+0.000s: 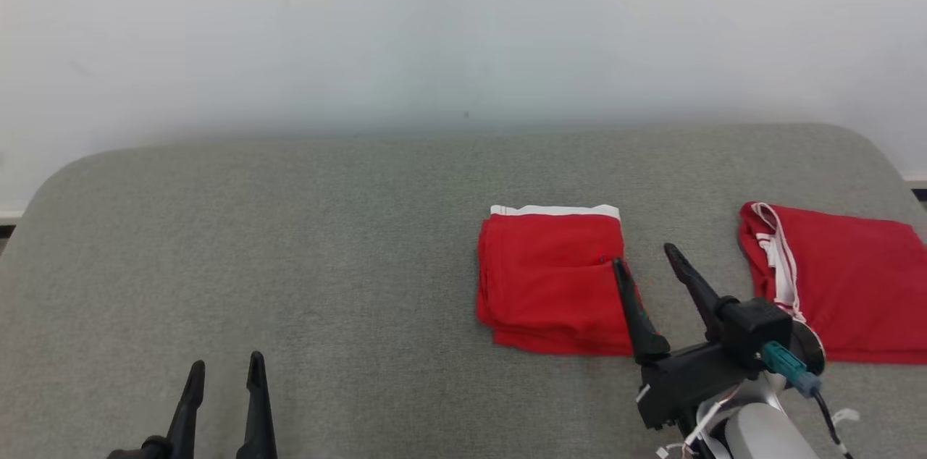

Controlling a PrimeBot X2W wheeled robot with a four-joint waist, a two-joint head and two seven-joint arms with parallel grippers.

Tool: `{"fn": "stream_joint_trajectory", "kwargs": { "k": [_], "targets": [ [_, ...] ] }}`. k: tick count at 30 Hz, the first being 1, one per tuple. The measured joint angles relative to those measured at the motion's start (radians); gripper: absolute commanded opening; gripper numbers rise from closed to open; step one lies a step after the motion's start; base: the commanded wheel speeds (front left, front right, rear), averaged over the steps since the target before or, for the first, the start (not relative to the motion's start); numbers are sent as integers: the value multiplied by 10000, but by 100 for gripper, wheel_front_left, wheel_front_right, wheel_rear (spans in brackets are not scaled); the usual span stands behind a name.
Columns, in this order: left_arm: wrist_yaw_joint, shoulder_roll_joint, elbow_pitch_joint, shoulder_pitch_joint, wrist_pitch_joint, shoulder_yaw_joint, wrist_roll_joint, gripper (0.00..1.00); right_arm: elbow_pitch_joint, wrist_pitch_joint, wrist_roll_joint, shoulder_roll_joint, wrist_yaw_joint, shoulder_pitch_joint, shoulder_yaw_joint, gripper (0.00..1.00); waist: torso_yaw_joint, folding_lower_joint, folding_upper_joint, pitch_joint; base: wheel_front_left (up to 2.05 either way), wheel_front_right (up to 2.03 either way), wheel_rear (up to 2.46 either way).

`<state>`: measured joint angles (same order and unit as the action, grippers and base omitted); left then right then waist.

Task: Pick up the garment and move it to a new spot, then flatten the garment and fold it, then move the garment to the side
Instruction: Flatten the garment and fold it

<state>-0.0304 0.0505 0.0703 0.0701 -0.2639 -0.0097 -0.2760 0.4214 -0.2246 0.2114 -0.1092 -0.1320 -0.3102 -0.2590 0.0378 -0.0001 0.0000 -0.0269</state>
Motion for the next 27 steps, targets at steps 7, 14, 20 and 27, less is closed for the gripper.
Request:
{"fn": "stream_joint_trajectory", "kwargs": {
  "k": [7,14,20,27],
  "targets": [
    [222,0,-38,40,0,244,176,100,-1066,230,-570,-171,0,1078,966,100,-785,0,0,-277,0,0,0],
    [564,0,182,115,0,481,412,100,-1072,182,-627,-397,0,1634,1145,100,-1446,0,0,-559,0,0,0],
    [395,0,353,227,0,602,650,100,-617,79,274,-295,0,1723,1020,100,-1782,0,0,-724,0,0,0],
    [380,0,453,430,0,727,825,100,-128,198,533,-364,0,1538,499,100,-1875,1,0,-743,0,0,0]
  ]
}}
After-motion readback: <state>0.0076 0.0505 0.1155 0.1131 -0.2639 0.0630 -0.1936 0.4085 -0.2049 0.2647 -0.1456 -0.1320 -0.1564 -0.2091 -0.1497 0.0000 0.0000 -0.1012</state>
